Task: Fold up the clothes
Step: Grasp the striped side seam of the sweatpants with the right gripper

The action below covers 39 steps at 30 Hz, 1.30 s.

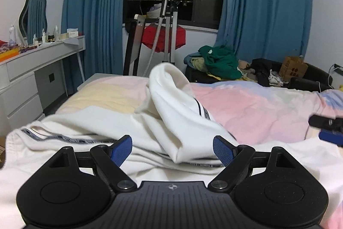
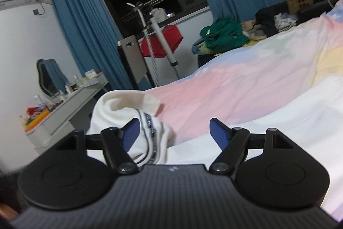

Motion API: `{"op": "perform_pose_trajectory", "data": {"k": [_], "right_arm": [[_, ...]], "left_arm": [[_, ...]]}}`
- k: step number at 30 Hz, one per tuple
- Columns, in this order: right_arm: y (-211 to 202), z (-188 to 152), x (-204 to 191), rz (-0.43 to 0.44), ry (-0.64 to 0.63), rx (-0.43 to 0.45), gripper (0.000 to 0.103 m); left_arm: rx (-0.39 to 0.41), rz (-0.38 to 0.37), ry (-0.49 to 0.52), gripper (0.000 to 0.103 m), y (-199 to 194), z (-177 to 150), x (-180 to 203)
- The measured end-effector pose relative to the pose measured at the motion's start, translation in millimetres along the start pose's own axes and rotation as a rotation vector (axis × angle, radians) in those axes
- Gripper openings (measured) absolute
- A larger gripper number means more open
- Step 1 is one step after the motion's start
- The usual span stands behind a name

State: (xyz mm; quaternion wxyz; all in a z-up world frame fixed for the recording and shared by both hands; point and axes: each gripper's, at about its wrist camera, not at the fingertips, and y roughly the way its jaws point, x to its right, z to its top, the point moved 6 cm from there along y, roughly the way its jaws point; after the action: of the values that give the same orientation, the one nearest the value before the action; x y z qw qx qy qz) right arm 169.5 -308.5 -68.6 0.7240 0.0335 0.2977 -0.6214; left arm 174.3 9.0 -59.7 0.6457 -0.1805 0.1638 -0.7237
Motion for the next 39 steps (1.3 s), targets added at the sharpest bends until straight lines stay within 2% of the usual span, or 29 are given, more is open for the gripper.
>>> {"op": "perform_pose_trajectory", "data": {"k": [5,8,14,17,19,22,27,31,33,35,37,39], "right_arm": [[21.3,-11.0,-5.5,0.053,0.061,-0.047,0.072],[44.0,-14.6,-7.8,0.080,0.098,-0.118,0.071],[108.7,-4.9,1.9,0.171,0.276,-0.232,0.071],[152.8,-4.6,6.8,0.140,0.307,-0.283,0.072],[185.6,-7.9,5.2,0.128,0.301,-0.326,0.072],[233.6,-13.8,-2.2,0.126,0.289,-0.372,0.072],[304.4,-11.5,-27.8,0.172,0.222,-0.393,0.072],[344.0,-32.7,-57.2,0.160,0.079,-0.556,0.072],[344.8,-39.2,-78.6,0.185,-0.016,-0.566,0.072],[338.2,-41.1,-89.7,0.178,-0.051,-0.549,0.061],[331.6,-40.8,-95.0,0.144,-0.072,-0.539,0.031],[317.3,-31.7,-96.7,0.092,-0.079,-0.493,0.023]], "left_arm": [[-0.065,-0.015,-0.013,0.084,9.9,-14.2,-6.6],[-0.082,-0.012,-0.055,0.084,11.4,-15.5,-21.6],[-0.110,-0.008,-0.124,0.084,22.2,-23.4,-42.9],[-0.150,-0.045,-0.202,0.084,27.7,-29.4,-51.6],[-0.168,-0.086,-0.237,0.084,30.1,-33.1,-56.4],[-0.179,-0.079,-0.251,0.084,39.4,-36.2,-68.0],[-0.195,-0.086,-0.329,0.084,62.8,-44.1,-96.5],[-0.201,-0.102,-0.365,0.084,74.9,-47.0,-105.5],[-0.196,-0.108,-0.347,0.084,76.7,-47.1,-104.5],[-0.190,-0.106,-0.326,0.084,78.2,-47.7,-102.8],[-0.187,-0.101,-0.309,0.084,79.7,-47.8,-99.8],[-0.184,-0.100,-0.301,0.084,80.2,-47.0,-96.8]]}}
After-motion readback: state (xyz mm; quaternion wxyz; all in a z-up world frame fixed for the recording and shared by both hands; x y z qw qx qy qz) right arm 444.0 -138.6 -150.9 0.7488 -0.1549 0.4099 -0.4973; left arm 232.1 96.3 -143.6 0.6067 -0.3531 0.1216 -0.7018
